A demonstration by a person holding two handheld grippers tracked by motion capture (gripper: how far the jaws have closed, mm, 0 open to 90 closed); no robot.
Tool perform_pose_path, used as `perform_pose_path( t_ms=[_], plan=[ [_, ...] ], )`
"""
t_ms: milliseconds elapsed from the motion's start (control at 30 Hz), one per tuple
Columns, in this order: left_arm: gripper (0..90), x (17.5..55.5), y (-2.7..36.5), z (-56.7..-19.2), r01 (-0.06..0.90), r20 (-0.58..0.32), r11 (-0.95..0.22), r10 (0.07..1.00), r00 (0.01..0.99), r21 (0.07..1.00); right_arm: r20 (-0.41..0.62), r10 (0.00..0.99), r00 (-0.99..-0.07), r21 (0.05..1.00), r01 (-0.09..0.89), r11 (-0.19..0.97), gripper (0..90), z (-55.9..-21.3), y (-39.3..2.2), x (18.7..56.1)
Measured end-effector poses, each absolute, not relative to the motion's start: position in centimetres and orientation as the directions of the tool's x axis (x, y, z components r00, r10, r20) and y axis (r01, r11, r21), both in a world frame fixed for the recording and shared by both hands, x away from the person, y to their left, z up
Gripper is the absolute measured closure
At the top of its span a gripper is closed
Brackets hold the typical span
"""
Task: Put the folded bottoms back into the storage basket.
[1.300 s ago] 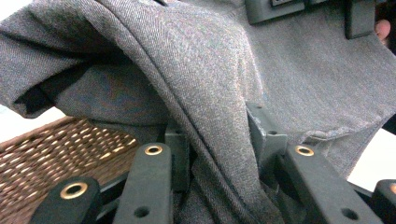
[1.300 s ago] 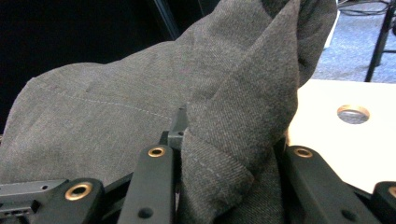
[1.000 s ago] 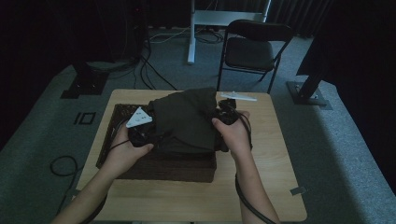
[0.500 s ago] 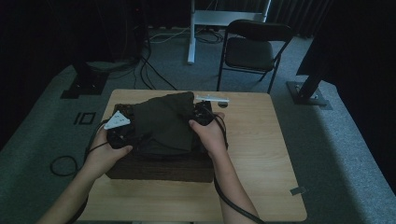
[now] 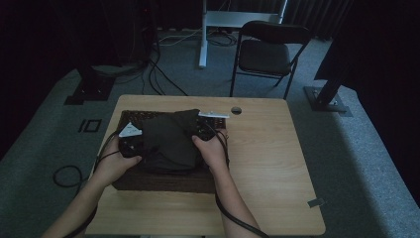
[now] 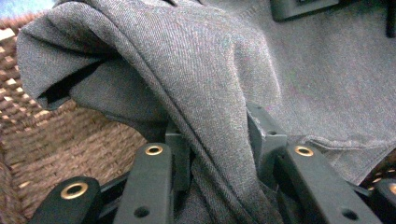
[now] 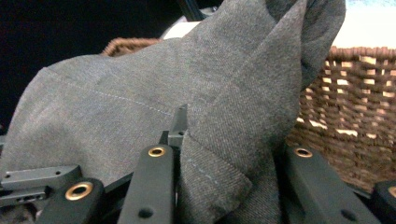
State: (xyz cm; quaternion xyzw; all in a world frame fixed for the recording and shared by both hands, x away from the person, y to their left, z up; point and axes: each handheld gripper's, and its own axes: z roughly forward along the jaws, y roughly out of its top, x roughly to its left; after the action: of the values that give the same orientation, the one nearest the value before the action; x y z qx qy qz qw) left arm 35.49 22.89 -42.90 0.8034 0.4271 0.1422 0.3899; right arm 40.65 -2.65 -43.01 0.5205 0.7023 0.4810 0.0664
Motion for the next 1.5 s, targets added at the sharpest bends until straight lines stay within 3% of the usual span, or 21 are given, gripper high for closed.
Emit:
perform_pose_path(
  t_ms=[333, 600, 767, 833, 933, 1100, 1300, 1500],
  plan=[
    [67.2, 36.6, 22.2, -44.1, 0.683, -0.117, -0.372, 0.823, 0.556, 0.629, 0.407, 0.816, -0.411, 0.701, 0.713, 0.010, 67.1, -46.2, -1.9, 41.1],
    [66.5, 36.7, 21.6, -44.7, 0.715, -0.094, -0.400, 0.835, 0.543, 0.573, 0.389, 0.832, -0.396, 0.673, 0.739, 0.037, 66.3, -48.0, -1.5, 41.2],
    [60.7, 36.7, 21.7, -45.2, 0.743, -0.101, -0.408, 0.840, 0.533, 0.530, 0.358, 0.846, -0.396, 0.667, 0.742, 0.066, 63.4, -48.5, -1.2, 41.1],
    [54.4, 36.7, 21.8, -45.5, 0.762, -0.111, -0.413, 0.841, 0.529, 0.499, 0.352, 0.854, -0.384, 0.670, 0.740, 0.056, 58.8, -48.5, -1.2, 41.0],
    [42.0, 36.5, 21.9, -45.8, 0.771, -0.117, -0.421, 0.840, 0.530, 0.478, 0.310, 0.866, -0.391, 0.685, 0.724, 0.082, 40.6, -48.9, -1.2, 41.2],
    [27.0, 35.6, 22.5, -45.6, 0.726, -0.113, -0.387, 0.837, 0.535, 0.569, 0.232, 0.890, -0.393, 0.701, 0.701, 0.127, 19.4, -48.7, -2.0, 41.3],
    [22.5, 34.4, 23.5, -45.1, 0.670, -0.116, -0.285, 0.866, 0.487, 0.685, 0.213, 0.870, -0.445, 0.729, 0.665, 0.162, 19.3, -47.1, -2.2, 40.7],
    [20.5, 33.4, 24.3, -43.8, 0.630, -0.109, -0.244, 0.878, 0.467, 0.738, 0.215, 0.853, -0.475, 0.759, 0.631, 0.160, 19.3, -45.2, -1.9, 39.9]
  ],
)
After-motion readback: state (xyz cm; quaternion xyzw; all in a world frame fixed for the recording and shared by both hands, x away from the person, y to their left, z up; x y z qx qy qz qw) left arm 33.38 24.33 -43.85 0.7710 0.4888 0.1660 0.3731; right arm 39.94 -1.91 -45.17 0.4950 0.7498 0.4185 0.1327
